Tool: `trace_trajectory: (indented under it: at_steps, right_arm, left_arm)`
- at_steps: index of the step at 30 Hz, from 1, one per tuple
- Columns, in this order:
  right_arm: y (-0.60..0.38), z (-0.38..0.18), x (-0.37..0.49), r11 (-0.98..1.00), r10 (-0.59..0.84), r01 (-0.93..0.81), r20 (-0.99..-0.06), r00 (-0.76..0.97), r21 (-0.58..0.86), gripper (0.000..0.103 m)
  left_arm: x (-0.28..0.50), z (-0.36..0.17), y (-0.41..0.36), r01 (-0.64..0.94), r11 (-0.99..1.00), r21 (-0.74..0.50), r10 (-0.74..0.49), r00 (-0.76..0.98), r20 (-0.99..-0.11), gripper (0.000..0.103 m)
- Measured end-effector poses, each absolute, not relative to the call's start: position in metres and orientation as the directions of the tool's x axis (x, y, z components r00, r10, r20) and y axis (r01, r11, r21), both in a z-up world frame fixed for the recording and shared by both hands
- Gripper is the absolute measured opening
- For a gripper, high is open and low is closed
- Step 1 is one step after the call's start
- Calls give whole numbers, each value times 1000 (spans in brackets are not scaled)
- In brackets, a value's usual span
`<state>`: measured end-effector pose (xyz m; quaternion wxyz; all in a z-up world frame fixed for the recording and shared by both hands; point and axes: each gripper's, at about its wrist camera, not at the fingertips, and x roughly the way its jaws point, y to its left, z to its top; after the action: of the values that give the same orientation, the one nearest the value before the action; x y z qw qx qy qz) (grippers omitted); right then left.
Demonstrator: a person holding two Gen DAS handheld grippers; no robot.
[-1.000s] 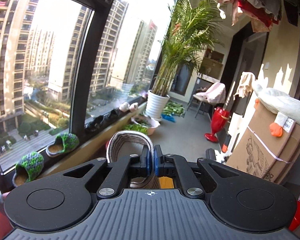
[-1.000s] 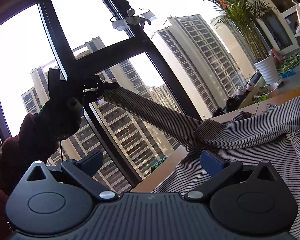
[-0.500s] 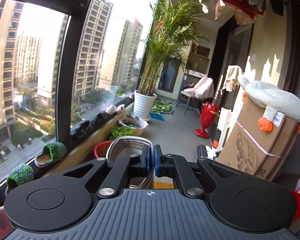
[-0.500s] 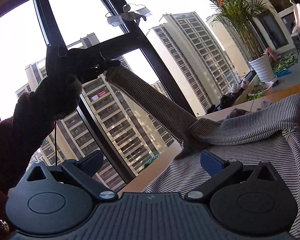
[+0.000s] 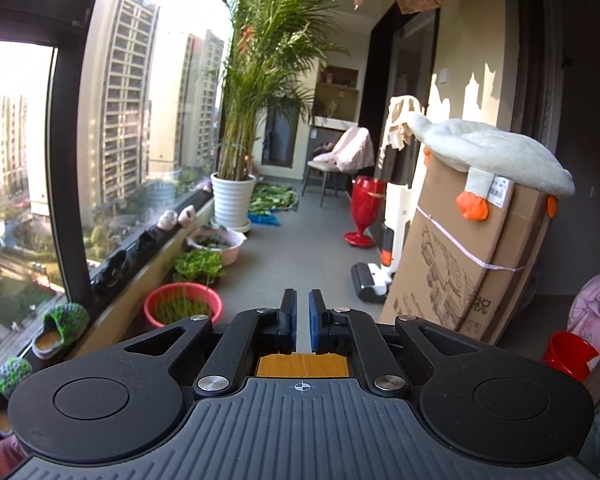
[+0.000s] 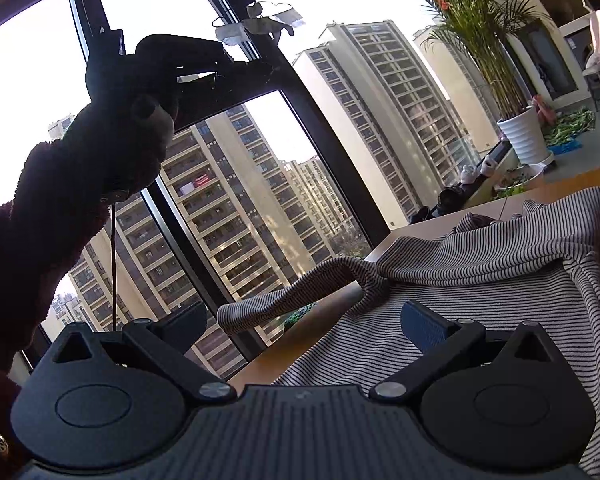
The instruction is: Fold clothes
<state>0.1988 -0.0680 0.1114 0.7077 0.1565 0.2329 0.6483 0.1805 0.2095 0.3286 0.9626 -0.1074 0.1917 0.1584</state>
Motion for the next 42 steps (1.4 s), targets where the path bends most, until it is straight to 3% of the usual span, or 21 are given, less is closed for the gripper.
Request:
trace_trajectory:
  at_steps: [2,4,9,12,13,17,20,21,23,25,29,32,33,34,36,38,39,40,42]
  right_arm:
    - [-69,111,200,111,991,-843,-122,54,526,103]
    - [-68,112,199,112,991,-843,-122,56,525,103]
    - [-65,111,198,117,989,-845,-138,52,522,103]
    - [-62,108,200,131,986,-837,-156,55,531,103]
    - [-62,107,201,135,985,-833,-160,56,536,103]
    - [-59,104,205,146,983,-820,-174,58,553,103]
    - [-58,102,207,160,980,-810,-192,59,564,103]
    - [-57,101,207,164,978,-807,-197,60,567,103]
    - [-56,100,208,168,977,-804,-204,60,570,103]
    - [-55,100,208,169,977,-803,-207,59,572,103]
    - [-53,100,208,170,976,-803,-208,59,571,103]
    - [-53,102,206,167,977,-806,-206,58,567,103]
    - [-53,102,206,166,977,-808,-205,57,566,103]
    - [-53,102,206,164,977,-809,-205,55,564,103]
    - [-52,101,207,162,977,-811,-206,53,562,103]
    - [-52,101,208,164,977,-810,-208,53,562,103]
    - [-52,101,208,166,976,-809,-210,54,564,103]
    - [-52,101,208,167,976,-808,-210,55,565,103]
    - [-52,100,210,168,976,-804,-212,54,571,103]
  left_arm:
    - [180,308,215,-358,914,-193,235,852,-467,12]
    - [180,282,223,-363,894,-262,181,829,-529,28]
    - [196,207,248,-402,823,-402,63,768,-637,36]
    - [214,169,257,-422,833,-356,96,746,-659,58]
    - [220,160,257,-427,845,-322,123,741,-660,60]
    - [243,130,260,-448,867,-219,198,713,-672,60]
    - [254,110,267,-473,855,-215,193,674,-713,42]
    - [257,104,269,-482,847,-227,183,663,-726,31]
    - [258,97,272,-495,834,-245,172,654,-737,23]
    - [254,97,273,-498,827,-261,168,662,-731,6]
    - [237,110,274,-493,806,-328,155,711,-686,4]
    - [223,125,276,-499,809,-311,231,755,-614,5]
    - [220,129,277,-510,808,-294,260,757,-600,14]
    - [221,127,280,-510,810,-290,254,749,-611,38]
    - [225,120,283,-519,809,-276,242,722,-648,61]
    - [231,109,282,-539,805,-248,247,684,-686,57]
    - [233,104,282,-548,804,-229,255,667,-701,49]
    - [236,100,280,-556,804,-212,264,653,-710,25]
    - [238,97,277,-566,800,-198,276,641,-716,19]
